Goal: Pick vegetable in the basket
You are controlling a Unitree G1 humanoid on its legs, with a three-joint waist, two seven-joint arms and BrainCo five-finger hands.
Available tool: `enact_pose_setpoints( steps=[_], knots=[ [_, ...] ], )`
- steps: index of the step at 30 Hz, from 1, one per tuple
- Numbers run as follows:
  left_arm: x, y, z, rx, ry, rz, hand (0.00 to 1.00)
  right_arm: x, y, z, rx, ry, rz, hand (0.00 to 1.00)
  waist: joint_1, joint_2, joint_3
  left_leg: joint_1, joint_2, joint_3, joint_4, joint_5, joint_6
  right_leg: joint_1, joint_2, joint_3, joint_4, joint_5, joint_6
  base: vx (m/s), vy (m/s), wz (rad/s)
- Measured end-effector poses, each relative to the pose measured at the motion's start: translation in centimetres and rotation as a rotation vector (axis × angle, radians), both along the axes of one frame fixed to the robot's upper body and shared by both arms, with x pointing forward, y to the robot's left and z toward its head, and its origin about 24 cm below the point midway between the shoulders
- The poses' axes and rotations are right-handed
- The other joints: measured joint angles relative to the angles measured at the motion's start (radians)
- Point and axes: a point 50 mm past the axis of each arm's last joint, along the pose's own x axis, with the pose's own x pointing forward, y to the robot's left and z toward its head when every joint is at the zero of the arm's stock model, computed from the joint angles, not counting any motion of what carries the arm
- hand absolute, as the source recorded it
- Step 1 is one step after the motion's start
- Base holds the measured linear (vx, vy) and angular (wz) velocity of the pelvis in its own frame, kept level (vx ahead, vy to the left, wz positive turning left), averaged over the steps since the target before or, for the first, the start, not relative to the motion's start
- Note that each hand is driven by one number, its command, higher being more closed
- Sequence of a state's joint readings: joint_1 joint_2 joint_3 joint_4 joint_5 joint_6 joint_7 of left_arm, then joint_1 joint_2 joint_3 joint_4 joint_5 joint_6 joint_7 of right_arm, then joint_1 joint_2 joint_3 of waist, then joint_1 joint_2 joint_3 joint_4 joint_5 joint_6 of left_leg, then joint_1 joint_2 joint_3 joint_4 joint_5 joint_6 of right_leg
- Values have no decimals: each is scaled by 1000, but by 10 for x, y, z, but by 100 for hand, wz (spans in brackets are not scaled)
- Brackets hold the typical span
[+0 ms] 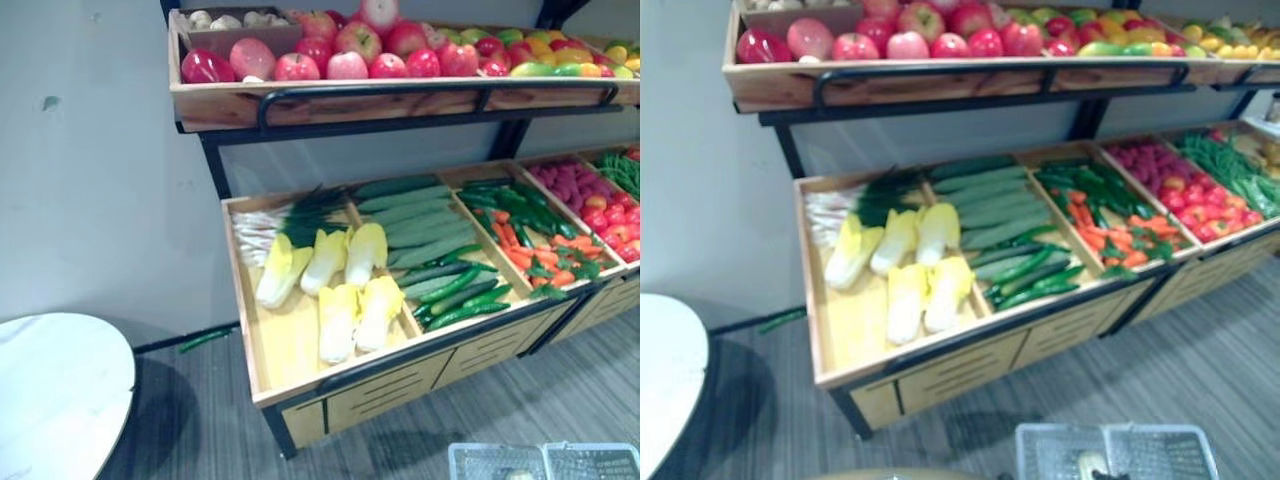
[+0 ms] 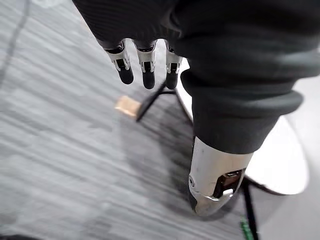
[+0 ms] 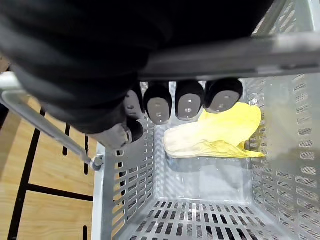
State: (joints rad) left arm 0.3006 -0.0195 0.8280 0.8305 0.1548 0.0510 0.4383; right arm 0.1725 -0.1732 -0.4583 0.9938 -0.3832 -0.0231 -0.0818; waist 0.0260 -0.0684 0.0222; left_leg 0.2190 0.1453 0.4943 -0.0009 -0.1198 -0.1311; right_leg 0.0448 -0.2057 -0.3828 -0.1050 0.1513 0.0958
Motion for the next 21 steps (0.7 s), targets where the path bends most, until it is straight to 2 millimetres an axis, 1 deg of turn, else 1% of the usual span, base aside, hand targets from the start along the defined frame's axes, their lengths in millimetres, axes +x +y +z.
enact_pose_setpoints(
  steps=[1, 2, 3, 4, 5, 6, 7, 8, 10, 12, 13, 16, 18, 20, 21],
  knots=[
    [-5, -7, -5, -48, 16, -5, 0, 2, 1, 0, 3, -4, 8, 100, 0, 5, -2, 6, -2, 6, -4, -1, -1, 0, 0, 4, 0, 0, -1, 0, 10, -18],
    [-9, -16, -10, -103, 27, -15, 0, 4, 3, 0, 4, -6, 18, 100, -1, 3, -1, 15, -5, 16, -15, 0, -4, -2, 0, 10, 0, -1, -1, 1, 13, -19],
    [-8, -25, -14, -165, 16, -51, 0, 4, 4, -1, 7, -8, 19, 100, -4, 6, -2, 16, -8, 20, -16, 0, -4, -3, -1, 13, 0, -1, -1, 8, 13, -17],
    [-3, -33, -18, -220, -4, -105, 0, 4, 4, -1, 10, -7, 20, 100, -9, 3, 0, 16, -11, 23, -19, 0, -4, -5, -2, 20, 0, -1, -1, 13, 11, -9],
    [0, -36, -20, -243, -10, -129, 0, 4, 5, -1, 11, -6, 24, 100, -11, 1, 3, 18, -12, 26, -20, 0, -4, -5, -2, 24, 0, -1, -1, 20, 10, -11],
    [3, -41, -22, -274, -18, -163, 0, 5, 7, -2, 14, -4, 33, 100, -14, 11, 1, 27, -13, 33, -26, 1, -4, -4, -1, 30, 0, -1, -1, 16, 8, -21],
    [7, -47, -23, -306, -33, -197, 0, 6, 8, -2, 18, -5, 39, 100, -22, 9, 5, 40, -14, 46, -33, 2, -5, -3, 2, 39, 0, -1, -1, 18, 6, -24],
    [10, -48, -24, -314, -46, -210, 0, 7, 9, -2, 21, -5, 44, 100, -24, 13, 6, 45, -14, 51, -32, 2, -5, -2, 4, 42, 0, -1, -1, 21, 4, -25],
    [26, -49, -24, -322, -95, -263, 0, 7, 12, -3, 29, -3, 46, 100, -29, 20, 8, 53, -14, 69, -32, 3, -4, -5, 8, 57, 0, -1, 0, 29, -3, -22],
    [36, -51, -24, -327, -131, -293, 0, 5, 13, -4, 33, -2, 41, 100, -33, 23, 15, 66, -14, 75, -33, 2, -4, 1, 10, 62, 0, -1, 0, 21, -9, -12],
    [38, -52, -24, -326, -134, -305, 0, 4, 13, -4, 34, 0, 39, 100, -35, 25, 15, 67, -14, 75, -34, 2, -5, 2, 11, 62, 0, -1, 0, 0, 0, 0],
    [41, -54, -24, -336, -136, -339, 0, 2, 12, -4, 41, -5, 9, 100, -47, 31, 44, 106, -9, 80, -30, -5, -11, 39, 16, 67, 2, -2, 7, 3, -5, -2],
    [40, -55, -24, -346, -128, -366, 0, -4, 13, -5, 43, 4, -14, 100, -46, 32, 53, 117, 11, 92, 13, -33, -16, 52, 22, 72, 22, -4, 10, -6, -20, -18],
    [44, -52, -24, -341, -99, -451, 0, -10, 15, -6, 48, 0, -43, 100, -50, 24, 69, 116, 37, 110, 76, -72, -21, 13, 20, 95, 118, -35, 11, -34, -5, -32],
    [51, -51, -23, -332, -88, -509, 0, -9, 16, -5, 46, -13, -47, 100, -51, 18, 78, 113, 41, 125, 100, -92, -27, -14, 15, 107, 162, -37, 10, -58, 25, -40]
  ],
)
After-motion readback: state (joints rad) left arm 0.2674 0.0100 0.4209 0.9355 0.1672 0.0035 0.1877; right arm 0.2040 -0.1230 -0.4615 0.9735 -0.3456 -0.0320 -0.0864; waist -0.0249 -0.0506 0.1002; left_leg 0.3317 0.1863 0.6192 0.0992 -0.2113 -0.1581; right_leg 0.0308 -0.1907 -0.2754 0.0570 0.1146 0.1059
